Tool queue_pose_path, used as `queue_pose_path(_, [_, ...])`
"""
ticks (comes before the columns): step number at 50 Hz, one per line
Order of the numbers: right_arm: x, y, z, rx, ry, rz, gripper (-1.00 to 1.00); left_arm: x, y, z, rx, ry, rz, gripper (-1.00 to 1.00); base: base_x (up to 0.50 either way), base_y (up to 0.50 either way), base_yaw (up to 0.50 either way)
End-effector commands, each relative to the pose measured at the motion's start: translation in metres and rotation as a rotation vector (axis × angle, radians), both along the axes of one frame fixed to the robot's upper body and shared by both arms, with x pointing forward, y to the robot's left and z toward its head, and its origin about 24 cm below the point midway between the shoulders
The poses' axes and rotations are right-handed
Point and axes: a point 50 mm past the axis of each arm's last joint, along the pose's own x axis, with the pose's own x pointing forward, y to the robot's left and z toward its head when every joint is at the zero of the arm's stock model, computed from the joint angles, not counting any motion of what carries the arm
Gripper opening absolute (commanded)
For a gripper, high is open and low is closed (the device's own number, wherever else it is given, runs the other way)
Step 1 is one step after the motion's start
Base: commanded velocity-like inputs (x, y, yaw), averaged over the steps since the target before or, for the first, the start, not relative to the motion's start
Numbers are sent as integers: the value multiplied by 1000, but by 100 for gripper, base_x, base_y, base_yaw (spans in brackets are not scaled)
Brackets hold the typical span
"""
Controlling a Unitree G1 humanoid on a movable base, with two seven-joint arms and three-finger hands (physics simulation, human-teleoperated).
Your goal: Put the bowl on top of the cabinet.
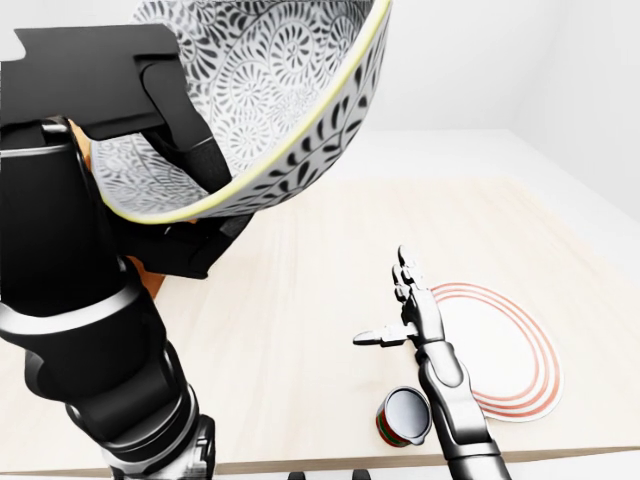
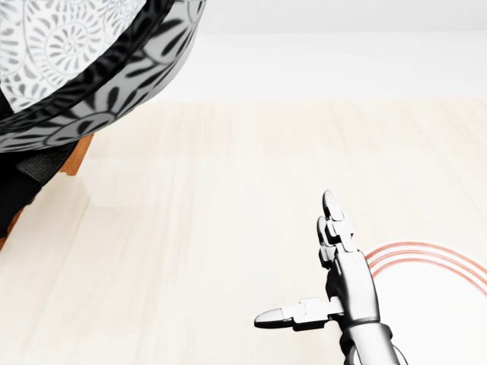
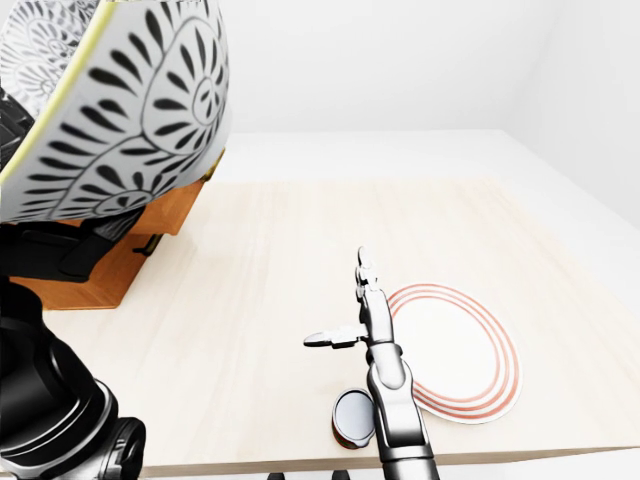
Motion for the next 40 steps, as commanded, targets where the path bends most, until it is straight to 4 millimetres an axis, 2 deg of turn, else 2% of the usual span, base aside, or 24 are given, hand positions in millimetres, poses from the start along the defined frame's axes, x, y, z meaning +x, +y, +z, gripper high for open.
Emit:
queue_pose_path(1, [0,1,-1,-2,0,2,100,-18,7,23,21,-142,-28,-95,0,0,0])
queue_pose_path(2, [0,2,-2,-3,2,7,100,-13,18,34,11,-158,6,-95,0,0,0])
queue_pose_path(4, [0,3,-2,-3,3,7,100,-13,19,35,14,-164,5,-95,0,0,0])
queue_pose_path(5, [0,3,-2,-4,2,8,100,-2,29,41,-16,-148,42,-96,0,0,0])
queue_pose_path(9, [1,3,-2,-5,3,8,100,11,43,51,-51,-135,82,-95,0,0,0])
queue_pose_path(18, [2,4,-4,-5,7,11,100,17,53,60,-61,-137,117,-95,0,0,0])
queue_pose_path(19, [1,3,-3,-5,5,10,100,33,66,63,-112,-101,171,-95,0,0,0])
queue_pose_path(22, [1,3,-2,-3,4,10,100,53,84,66,-175,-54,242,-95,0,0,0])
queue_pose_path(24, [1,3,-2,-3,4,10,100,53,85,66,-177,-52,244,-95,0,0,0])
queue_pose_path(25, [1,3,-2,-2,4,11,100,67,99,68,-241,-26,274,-95,0,0,0])
queue_pose_path(26, [0,4,-2,-3,4,12,100,76,104,68,-244,-23,297,-95,0,0,0])
queue_pose_path(34, [1,3,-2,-4,4,9,100,97,132,84,-288,-64,415,-95,0,0,0])
queue_pose_path(40, [0,3,-2,-4,2,9,100,112,169,87,-373,-16,606,-95,0,0,0])
